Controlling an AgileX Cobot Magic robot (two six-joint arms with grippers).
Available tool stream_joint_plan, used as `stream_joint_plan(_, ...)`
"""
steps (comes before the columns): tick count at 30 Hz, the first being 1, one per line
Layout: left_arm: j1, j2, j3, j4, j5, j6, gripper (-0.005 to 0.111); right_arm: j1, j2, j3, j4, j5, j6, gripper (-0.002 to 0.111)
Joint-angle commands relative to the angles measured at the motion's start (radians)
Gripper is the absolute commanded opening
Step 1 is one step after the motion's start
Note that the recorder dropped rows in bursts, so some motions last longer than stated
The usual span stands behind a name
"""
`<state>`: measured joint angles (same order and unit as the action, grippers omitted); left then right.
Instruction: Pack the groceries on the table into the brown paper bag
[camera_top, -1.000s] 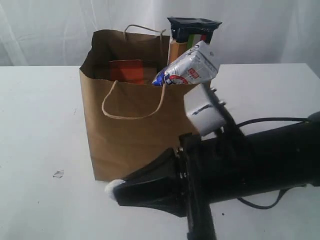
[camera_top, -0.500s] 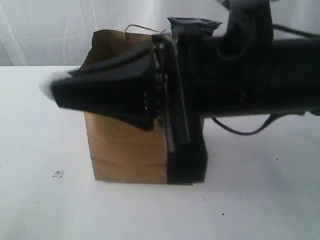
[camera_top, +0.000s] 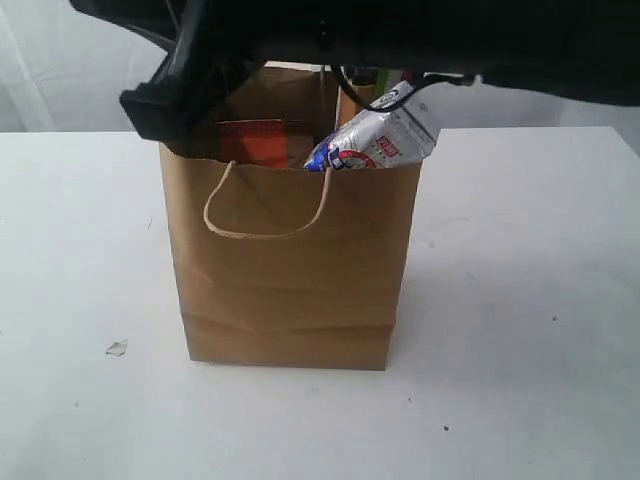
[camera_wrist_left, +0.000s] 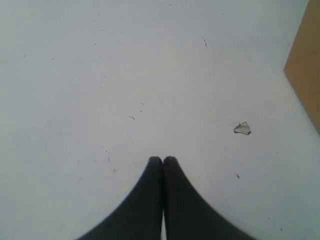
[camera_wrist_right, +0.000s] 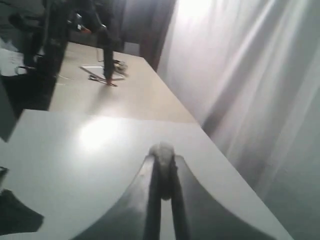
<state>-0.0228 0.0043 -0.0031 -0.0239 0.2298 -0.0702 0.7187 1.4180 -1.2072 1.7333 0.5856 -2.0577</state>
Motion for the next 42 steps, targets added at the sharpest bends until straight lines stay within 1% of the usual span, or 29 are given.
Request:
stream_joint_plan(1,-0.002,-0.004,0.003,-0.005,0.003,-0.001,0.000,0.001,0.066,-0.028,0.011,-0.113,-0.013,0.000)
stream_joint_plan(5,-0.002,-0.004,0.003,-0.005,0.003,-0.001,0.000,0.001,0.103,-0.028,0.011,-0.186,-0.003,0.001)
stream_joint_plan(8,-0.002,-0.004,0.003,-0.005,0.003,-0.001,0.000,0.001,0.107,-0.028,0.011,-0.262,-0.003,0.005)
stream_joint_plan(10,-0.002,-0.004,0.003,-0.005,0.003,-0.001,0.000,0.001,0.103,-0.028,0.011,-0.386,-0.003,0.008)
stream_joint_plan(13,-0.002,-0.004,0.003,-0.005,0.003,-0.001,0.000,0.001,0.103,-0.028,0.011,-0.619,-0.001,0.009)
stream_joint_plan(15,-0.002,-0.004,0.003,-0.005,0.003,-0.001,0.000,0.001,0.103,-0.028,0.011,-0.707,0.014,0.009)
stream_joint_plan(17,-0.002,-0.004,0.003,-0.005,0.003,-0.001,0.000,0.001,0.103,-0.028,0.011,-0.699,0.026,0.011)
stream_joint_plan(20,-0.002,-0.004,0.003,-0.005,0.003,-0.001,0.000,0.001,0.099,-0.028,0.011,-0.661,0.026,0.019)
stream_joint_plan(21,-0.002,-0.004,0.003,-0.005,0.003,-0.001,0.000,0.001,0.099,-0.028,0.011,-0.646,0.030,0.024)
stream_joint_plan(24,-0.002,-0.004,0.003,-0.005,0.003,-0.001,0.000,0.001,0.099,-0.028,0.011,-0.634,0.068,0.034)
stream_joint_plan(26,-0.002,-0.004,0.003,-0.005,0.003,-0.001,0.000,0.001,0.099,-0.028,0.011,-0.643,0.072,0.037)
stream_joint_plan(31,-0.002,-0.004,0.003,-0.005,0.003,-0.001,0.000,0.001,0.086,-0.028,0.011,-0.757,0.072,0.037)
stream_joint_plan(35,-0.002,-0.004,0.003,-0.005,0.003,-0.001,0.000,0.001,0.025,-0.028,0.011,-0.922,0.072,0.036)
stream_joint_plan(37,-0.002,-0.004,0.003,-0.005,0.003,-0.001,0.000,0.001,-0.025,-0.028,0.011,-1.029,0.072,0.033)
stream_joint_plan(40,-0.002,-0.004,0.003,-0.005,0.003,-0.001,0.000,0.001,-0.095,-0.028,0.011,-1.252,0.068,0.021)
stream_joint_plan(42,-0.002,-0.004,0.003,-0.005,0.003,-0.001,0.000,0.001,-0.131,-0.025,0.011,-1.437,0.018,0.007)
